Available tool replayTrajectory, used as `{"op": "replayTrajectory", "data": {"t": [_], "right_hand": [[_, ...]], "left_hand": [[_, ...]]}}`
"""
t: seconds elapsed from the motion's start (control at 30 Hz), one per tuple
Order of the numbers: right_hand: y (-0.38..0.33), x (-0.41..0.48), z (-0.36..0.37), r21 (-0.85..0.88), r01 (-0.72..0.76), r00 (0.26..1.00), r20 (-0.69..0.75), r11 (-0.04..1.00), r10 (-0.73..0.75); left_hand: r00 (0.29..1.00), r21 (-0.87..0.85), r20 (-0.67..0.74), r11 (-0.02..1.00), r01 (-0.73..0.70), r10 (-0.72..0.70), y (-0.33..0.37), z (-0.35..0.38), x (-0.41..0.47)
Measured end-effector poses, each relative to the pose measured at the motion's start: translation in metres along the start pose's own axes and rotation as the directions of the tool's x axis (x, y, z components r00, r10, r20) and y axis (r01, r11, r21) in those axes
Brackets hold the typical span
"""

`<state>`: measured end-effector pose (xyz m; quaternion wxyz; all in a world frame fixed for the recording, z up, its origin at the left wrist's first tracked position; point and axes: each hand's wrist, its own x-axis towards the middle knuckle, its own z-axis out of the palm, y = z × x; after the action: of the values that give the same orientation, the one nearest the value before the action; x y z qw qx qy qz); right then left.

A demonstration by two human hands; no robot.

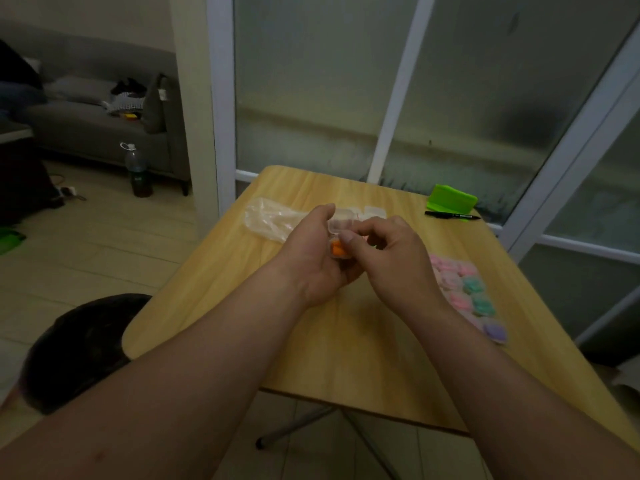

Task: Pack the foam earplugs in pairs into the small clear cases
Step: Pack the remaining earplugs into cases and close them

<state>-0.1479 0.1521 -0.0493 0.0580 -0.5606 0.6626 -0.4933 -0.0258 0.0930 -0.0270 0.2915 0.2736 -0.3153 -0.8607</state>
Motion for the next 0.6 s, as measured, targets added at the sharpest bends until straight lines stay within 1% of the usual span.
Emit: {"op": "replayTrajectory", "data": {"t": [0.07, 0.2, 0.27, 0.33, 0.43, 0.5, 0.6], "right_hand": [[0.003, 0.004, -0.001, 0.02, 0.003, 1.0, -0.018, 1.0, -0.003], [0.007, 0.011, -0.005, 0.076, -0.036, 0.997, -0.062, 0.996, 0.041], [0.008, 0.014, -0.009, 0.086, -0.059, 0.997, -0.037, 0.995, 0.063], [0.006, 0.013, -0.012, 0.06, -0.071, 0.997, 0.02, 0.996, 0.07], [0.001, 0.009, -0.015, 0.045, -0.024, 0.998, 0.054, 0.999, 0.022], [-0.003, 0.003, -0.019, 0.042, 0.014, 0.998, 0.053, 0.999, -0.016], [-0.004, -0.008, -0.023, -0.032, 0.092, 0.99, 0.106, 0.995, -0.088]], "left_hand": [[1.0, 0.013, 0.001, 1.0, 0.005, -0.005, 0.001, -0.004, 0.002], [1.0, 0.076, -0.011, 0.997, 0.015, -0.015, 0.001, -0.004, 0.001], [0.999, 0.105, 0.002, 0.994, 0.039, -0.04, 0.0, -0.003, -0.002], [0.997, 0.116, 0.039, 0.992, 0.058, -0.063, -0.001, -0.002, -0.004], [0.995, 0.098, 0.062, 0.993, 0.067, -0.073, -0.001, -0.002, -0.002], [0.996, 0.08, 0.044, 0.994, 0.069, -0.073, -0.001, -0.003, -0.001], [0.996, 0.056, 0.049, 0.996, 0.069, -0.072, 0.002, -0.005, -0.001]]}}
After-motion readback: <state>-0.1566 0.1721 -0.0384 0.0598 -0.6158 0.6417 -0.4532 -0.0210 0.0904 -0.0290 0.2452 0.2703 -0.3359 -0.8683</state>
